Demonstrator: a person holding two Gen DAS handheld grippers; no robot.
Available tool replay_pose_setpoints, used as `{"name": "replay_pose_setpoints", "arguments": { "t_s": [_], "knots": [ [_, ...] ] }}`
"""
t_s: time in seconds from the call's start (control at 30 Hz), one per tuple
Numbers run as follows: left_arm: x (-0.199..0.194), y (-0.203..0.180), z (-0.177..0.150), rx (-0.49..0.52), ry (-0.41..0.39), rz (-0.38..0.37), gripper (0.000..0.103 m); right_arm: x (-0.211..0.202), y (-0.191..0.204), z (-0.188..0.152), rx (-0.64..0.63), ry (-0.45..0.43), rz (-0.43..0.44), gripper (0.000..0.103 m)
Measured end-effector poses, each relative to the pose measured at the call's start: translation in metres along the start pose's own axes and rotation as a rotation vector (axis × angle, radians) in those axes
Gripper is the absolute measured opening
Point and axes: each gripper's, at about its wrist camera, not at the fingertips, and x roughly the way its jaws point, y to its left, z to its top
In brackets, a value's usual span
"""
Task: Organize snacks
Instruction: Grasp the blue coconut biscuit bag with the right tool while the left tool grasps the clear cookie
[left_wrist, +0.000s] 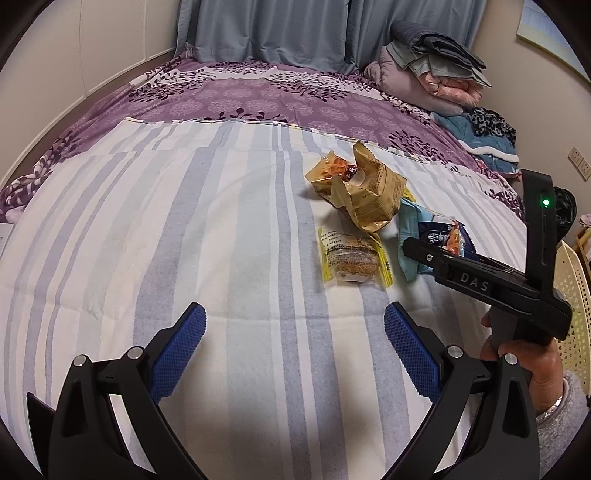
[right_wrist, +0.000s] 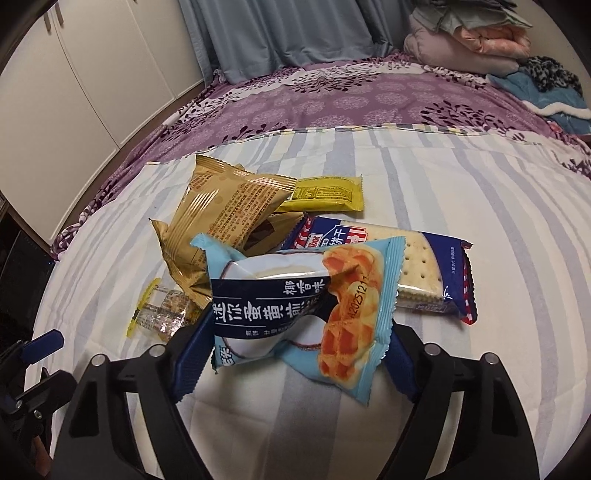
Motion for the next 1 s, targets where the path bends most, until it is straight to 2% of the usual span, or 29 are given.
{"name": "replay_pose_setpoints", "arguments": {
  "t_s": [0.3, 0.67, 0.9, 1.0],
  "knots": [
    [0.017, -0.007, 0.01, 0.013, 0.004, 0.016, 0.098, -0.022, -0.019, -0.016, 0.039, -0.01, 0.001, 0.075],
    [0.057, -0.048, 0.028, 0.073, 0.02, -0.017, 0.098, -0.047, -0.045, -0.036, 0.107, -0.025, -0.02, 0.074],
    [0.088, -0.051, 0.031, 0.08, 0.068, 0.016, 0.098, -0.048, -0.046, -0.038, 0.107, -0.027, -0.02, 0.074],
    [0.092, -0.051, 0.03, 0.099, 0.061, 0.035, 0.098, -0.048, -0.046, -0.038, 0.106, -0.028, -0.021, 0.074]
  ]
}}
